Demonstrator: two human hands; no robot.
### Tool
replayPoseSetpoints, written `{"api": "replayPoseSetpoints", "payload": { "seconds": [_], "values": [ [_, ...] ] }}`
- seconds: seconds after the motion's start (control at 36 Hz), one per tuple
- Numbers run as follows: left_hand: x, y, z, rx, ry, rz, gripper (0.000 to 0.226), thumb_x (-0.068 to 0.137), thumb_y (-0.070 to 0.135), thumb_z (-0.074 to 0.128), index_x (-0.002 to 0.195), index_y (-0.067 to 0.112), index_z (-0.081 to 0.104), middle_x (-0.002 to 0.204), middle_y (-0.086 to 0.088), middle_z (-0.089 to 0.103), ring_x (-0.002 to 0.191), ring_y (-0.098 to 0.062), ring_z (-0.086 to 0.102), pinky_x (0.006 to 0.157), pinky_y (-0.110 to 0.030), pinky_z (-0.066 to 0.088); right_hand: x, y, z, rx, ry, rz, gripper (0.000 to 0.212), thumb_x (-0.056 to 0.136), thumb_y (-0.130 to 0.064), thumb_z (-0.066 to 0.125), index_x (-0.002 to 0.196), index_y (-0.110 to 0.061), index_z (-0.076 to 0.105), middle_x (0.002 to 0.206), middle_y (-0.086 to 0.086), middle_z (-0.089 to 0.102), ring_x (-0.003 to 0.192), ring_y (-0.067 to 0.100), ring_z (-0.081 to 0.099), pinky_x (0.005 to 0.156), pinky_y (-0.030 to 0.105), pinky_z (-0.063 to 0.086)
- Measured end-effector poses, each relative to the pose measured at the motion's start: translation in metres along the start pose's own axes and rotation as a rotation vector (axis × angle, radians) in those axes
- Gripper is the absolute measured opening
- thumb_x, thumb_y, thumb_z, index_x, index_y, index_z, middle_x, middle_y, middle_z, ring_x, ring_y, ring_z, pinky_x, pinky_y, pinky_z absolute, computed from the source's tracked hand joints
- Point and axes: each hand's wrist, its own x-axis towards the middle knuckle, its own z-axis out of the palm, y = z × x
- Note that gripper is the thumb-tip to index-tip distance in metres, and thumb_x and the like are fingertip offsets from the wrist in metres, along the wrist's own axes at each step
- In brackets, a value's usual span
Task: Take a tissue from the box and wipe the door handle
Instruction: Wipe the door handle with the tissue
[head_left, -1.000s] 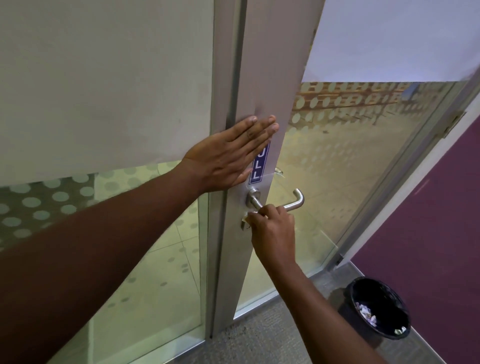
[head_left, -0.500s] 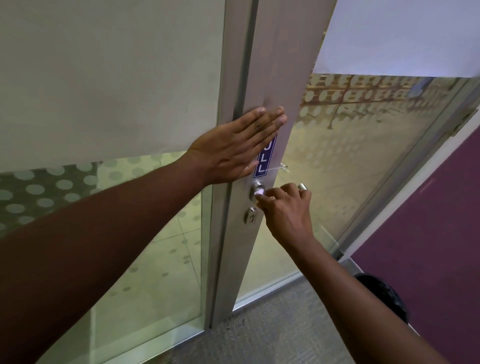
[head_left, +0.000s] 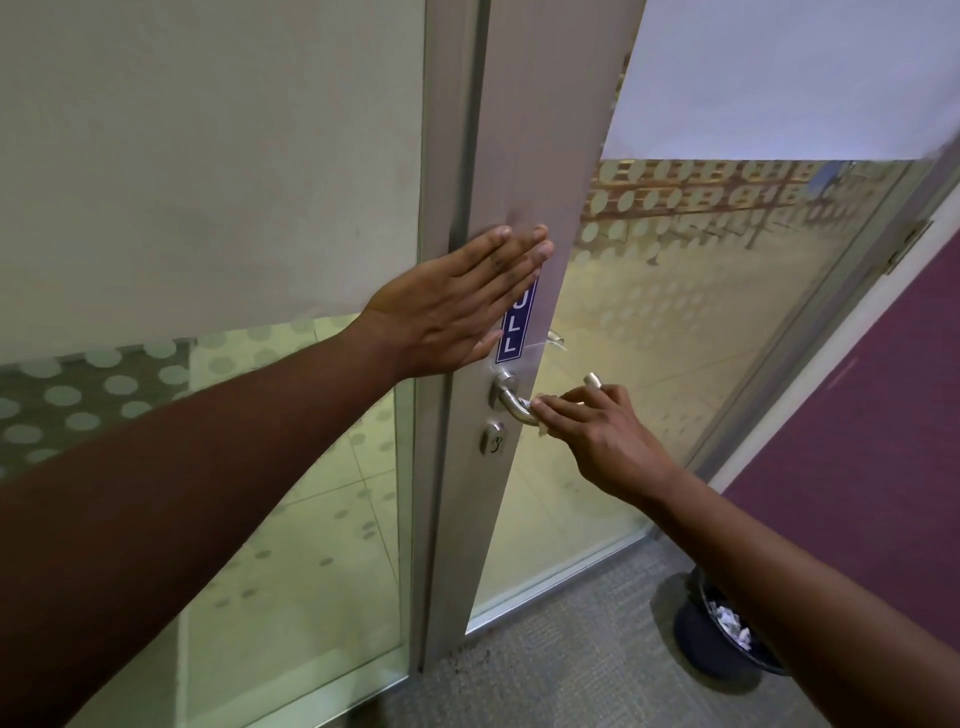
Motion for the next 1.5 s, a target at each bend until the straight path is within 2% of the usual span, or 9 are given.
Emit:
{"api": "replayPoseSetpoints", "payload": {
  "seconds": [0.19, 0.42, 0.78, 1.0, 1.11, 1.25, 1.33, 1.39, 1.5],
  "values": [
    [0.000, 0.001, 0.000, -0.003, -0.003, 0.006, 0.074, 0.105, 0.041, -0.005, 0.159, -0.009, 0.001, 0.167, -0.030, 0.000, 0.157, -0.041, 0.006, 0.129, -0.047, 0.010, 0.027, -0.009, -0.003, 0.065, 0.078, -0.114, 0.043, 0.084, -0.003, 0.074, 0.125, -0.014, 0.070, 0.115, 0.003, 0.074, 0.078, 0.024, 0.059, 0.076, 0.035, 0.042],
    [0.000, 0.000, -0.002, 0.010, -0.016, 0.010, 0.073, 0.105, 0.040, -0.008, 0.159, -0.009, 0.000, 0.167, -0.030, 0.000, 0.157, -0.042, 0.005, 0.129, -0.047, 0.010, 0.017, -0.011, -0.002, -0.080, 0.021, 0.027, 0.038, 0.093, -0.035, 0.066, 0.129, -0.024, 0.061, 0.105, -0.007, 0.076, 0.099, 0.024, 0.055, 0.081, 0.041, 0.037],
    [0.000, -0.003, -0.005, 0.008, -0.003, 0.004, 0.074, 0.106, 0.043, 0.002, 0.160, -0.008, 0.005, 0.167, -0.030, 0.003, 0.157, -0.041, 0.007, 0.129, -0.047, 0.010, 0.016, 0.055, -0.013, -0.022, -0.185, -0.047, 0.024, 0.099, -0.039, 0.051, 0.116, -0.034, 0.067, 0.109, -0.015, 0.072, 0.115, 0.019, 0.050, 0.083, 0.040, 0.033],
    [0.001, -0.002, -0.006, -0.004, -0.005, -0.013, 0.074, 0.107, 0.043, 0.006, 0.160, -0.008, 0.006, 0.167, -0.030, 0.003, 0.157, -0.040, 0.008, 0.129, -0.047, 0.009, 0.005, 0.068, -0.001, 0.018, 0.056, -0.016, 0.017, 0.091, -0.021, 0.066, 0.105, -0.027, 0.074, 0.098, -0.012, 0.076, 0.102, 0.023, 0.058, 0.082, 0.040, 0.034],
    [0.001, -0.001, -0.006, -0.001, -0.008, -0.009, 0.073, 0.107, 0.042, 0.003, 0.160, -0.007, 0.006, 0.168, -0.028, 0.004, 0.157, -0.039, 0.009, 0.129, -0.046, 0.010, 0.000, 0.066, 0.008, 0.215, 0.388, 0.395, 0.015, 0.089, -0.011, 0.070, 0.099, -0.019, 0.077, 0.088, -0.003, 0.076, 0.083, 0.025, 0.060, 0.074, 0.036, 0.037],
    [0.002, -0.001, -0.008, -0.008, -0.029, -0.004, 0.072, 0.107, 0.042, 0.003, 0.160, -0.007, 0.004, 0.168, -0.028, 0.003, 0.157, -0.039, 0.009, 0.129, -0.046, 0.013, 0.003, 0.034, 0.018, 0.763, 0.493, 1.024, 0.026, 0.101, -0.031, 0.052, 0.088, -0.031, 0.074, 0.075, -0.012, 0.071, 0.078, 0.016, 0.064, 0.072, 0.030, 0.047],
    [0.003, -0.001, -0.008, -0.023, -0.044, -0.004, 0.073, 0.108, 0.043, 0.004, 0.160, -0.008, 0.002, 0.168, -0.029, 0.001, 0.157, -0.040, 0.008, 0.129, -0.046, 0.016, 0.010, 0.020, 0.026, 1.166, 0.541, 1.158, 0.025, 0.102, -0.024, 0.053, 0.097, -0.019, 0.078, 0.095, -0.010, 0.076, 0.099, 0.013, 0.069, 0.084, 0.026, 0.051],
    [0.003, 0.000, -0.009, -0.030, -0.052, -0.006, 0.073, 0.108, 0.043, 0.004, 0.160, -0.008, 0.001, 0.168, -0.029, 0.001, 0.157, -0.041, 0.007, 0.128, -0.046, 0.016, 0.013, 0.018, 0.028, 1.394, 0.525, 1.211, 0.024, 0.102, -0.024, 0.054, 0.103, -0.015, 0.077, 0.112, -0.004, 0.075, 0.108, 0.012, 0.068, 0.081, 0.023, 0.048],
    [0.002, -0.001, -0.009, -0.026, -0.059, -0.009, 0.073, 0.108, 0.043, 0.002, 0.160, -0.008, 0.001, 0.168, -0.029, -0.001, 0.157, -0.041, 0.006, 0.129, -0.046, 0.016, 0.014, 0.012, 0.025, 1.585, 0.381, 1.345, 0.024, 0.099, -0.036, 0.055, 0.104, -0.025, 0.076, 0.101, -0.007, 0.077, 0.096, 0.009, 0.071, 0.077, 0.032, 0.038]
  ]
}}
